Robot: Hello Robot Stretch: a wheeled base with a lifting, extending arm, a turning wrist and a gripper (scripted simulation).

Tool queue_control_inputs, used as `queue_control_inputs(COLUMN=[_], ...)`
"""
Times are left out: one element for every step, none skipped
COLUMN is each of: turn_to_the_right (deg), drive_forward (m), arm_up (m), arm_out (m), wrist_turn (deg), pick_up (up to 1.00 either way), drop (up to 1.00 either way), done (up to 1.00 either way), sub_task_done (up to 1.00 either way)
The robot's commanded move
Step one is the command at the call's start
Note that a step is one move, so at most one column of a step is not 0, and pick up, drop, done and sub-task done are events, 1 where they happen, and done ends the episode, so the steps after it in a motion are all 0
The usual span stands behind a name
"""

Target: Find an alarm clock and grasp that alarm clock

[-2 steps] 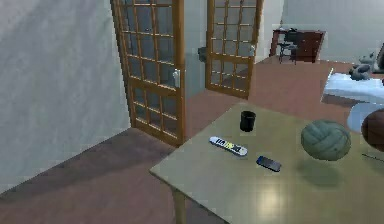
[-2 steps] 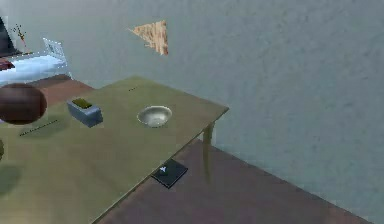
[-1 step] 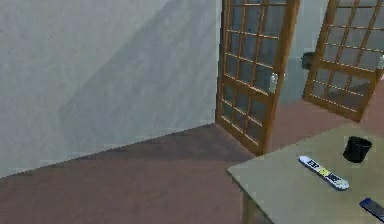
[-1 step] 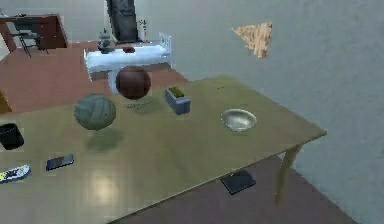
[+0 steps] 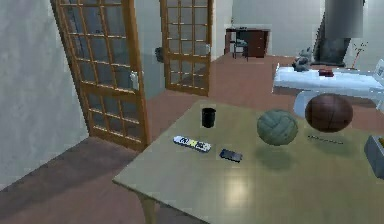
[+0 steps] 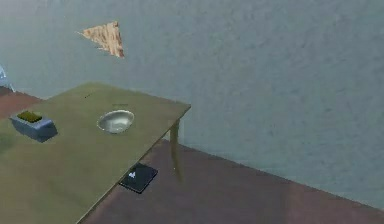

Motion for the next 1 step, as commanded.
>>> queue_control_inputs(turn_to_the_right=[3.0], drive_forward=[0.00], arm_up=[0.00], arm_out=[0.00], wrist_turn=[0.0], pick_up=[0.00], drop=[0.00], done=[0.00], sub_task_done=[0.00])
